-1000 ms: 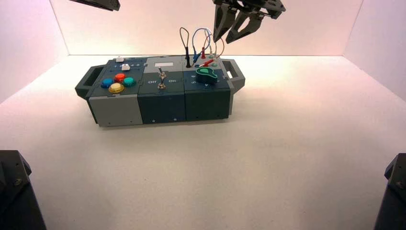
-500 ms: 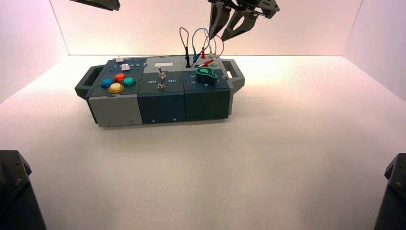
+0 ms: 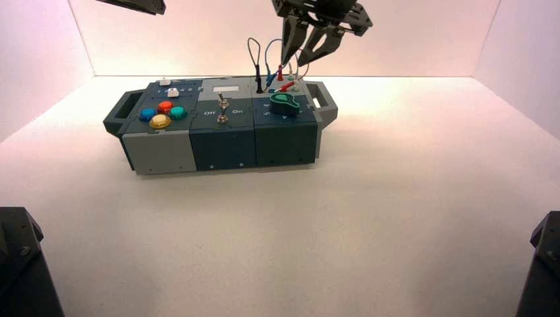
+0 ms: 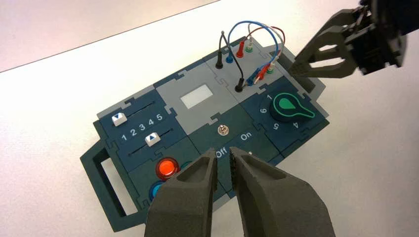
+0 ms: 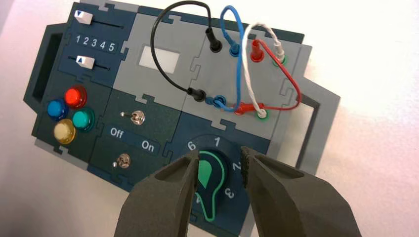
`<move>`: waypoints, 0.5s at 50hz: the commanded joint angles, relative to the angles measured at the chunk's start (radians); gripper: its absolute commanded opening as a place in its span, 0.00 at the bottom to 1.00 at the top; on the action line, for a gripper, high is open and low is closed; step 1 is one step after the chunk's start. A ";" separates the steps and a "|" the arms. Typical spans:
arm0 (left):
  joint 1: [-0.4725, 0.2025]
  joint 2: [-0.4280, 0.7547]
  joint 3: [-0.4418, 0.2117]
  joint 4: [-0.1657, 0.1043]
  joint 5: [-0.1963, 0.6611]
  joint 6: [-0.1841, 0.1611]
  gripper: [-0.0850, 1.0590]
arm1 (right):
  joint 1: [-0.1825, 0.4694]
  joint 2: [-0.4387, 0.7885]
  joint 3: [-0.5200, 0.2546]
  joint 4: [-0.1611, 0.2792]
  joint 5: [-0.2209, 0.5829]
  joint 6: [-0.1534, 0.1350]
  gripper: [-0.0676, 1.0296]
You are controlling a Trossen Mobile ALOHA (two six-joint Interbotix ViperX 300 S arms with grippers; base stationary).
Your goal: Insert the blue wire.
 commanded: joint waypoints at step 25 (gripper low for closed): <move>-0.009 0.009 -0.020 0.000 0.025 0.029 0.22 | 0.006 0.095 -0.103 0.021 -0.037 0.005 0.48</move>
